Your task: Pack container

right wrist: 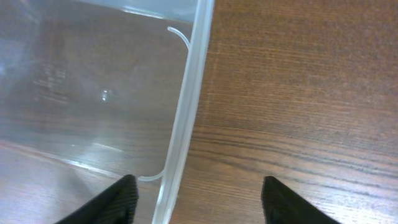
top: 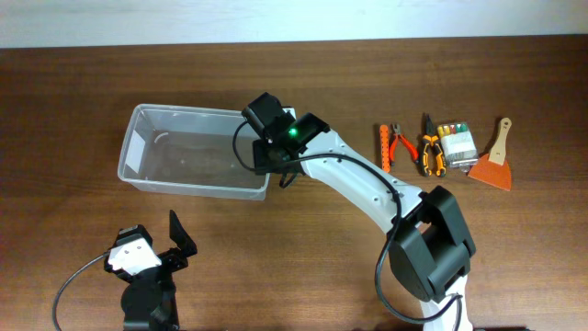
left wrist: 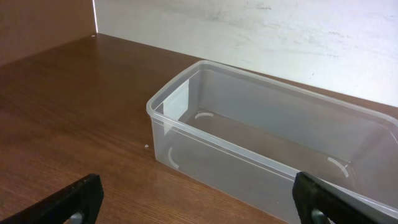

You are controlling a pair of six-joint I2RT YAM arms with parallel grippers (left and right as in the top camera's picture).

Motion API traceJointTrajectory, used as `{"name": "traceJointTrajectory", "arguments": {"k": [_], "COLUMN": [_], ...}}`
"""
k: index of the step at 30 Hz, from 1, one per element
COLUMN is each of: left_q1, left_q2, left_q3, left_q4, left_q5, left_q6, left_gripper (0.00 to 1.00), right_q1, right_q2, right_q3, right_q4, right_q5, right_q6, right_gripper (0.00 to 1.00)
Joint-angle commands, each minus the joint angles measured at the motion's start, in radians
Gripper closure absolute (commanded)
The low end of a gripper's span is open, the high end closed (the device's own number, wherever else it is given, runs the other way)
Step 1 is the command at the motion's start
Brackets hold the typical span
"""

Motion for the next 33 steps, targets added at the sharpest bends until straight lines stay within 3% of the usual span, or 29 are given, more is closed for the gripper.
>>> {"name": "traceJointTrajectory", "arguments": {"k": [1,2,9,12,14,24,33], "left_q1": [-0.004,-0.004,-0.004,-0.004,-0.004,-0.004,-0.004], "left_q2": [-0.004,-0.004,-0.004,-0.004,-0.004,-0.004,-0.004], "left_q3": [-0.004,-0.004,-0.004,-0.004,-0.004,-0.004,-0.004], "left_q4": [-0.001,-0.001,-0.001,-0.001,-0.001,-0.001,-0.001], "left_q5": [-0.004,-0.004,-0.004,-0.004,-0.004,-0.004,-0.004], "left_q6": [0.009,0.009,0.009,0.009,0.009,0.009,0.009], "left_gripper": [0.01,0.01,0.01,0.01,0.01,0.01,0.01], "right_q1": [0.006,0.005,0.002,-0.002,-0.004,-0.085,-0.32], "right_q2": [0.017,0.027,0.082,0.087,0.087,0.085,0.085], "right_q3": [0.018,0.018,0.018,0.018,0.018,0.018,0.018], "right_q4": [0.002,0.009,0.008,0.007,0.007,-0.064,-0.239], "right_q5": [0.024,0.024,0.023,0.023,0.024,0.088,0.08], "right_q6": [0.004,0.004,0.004,-0.001,-0.004,-0.043,0.034], "right_gripper": [0.47,0.51,0.51,0.73,0.96,0.96,0.96]}}
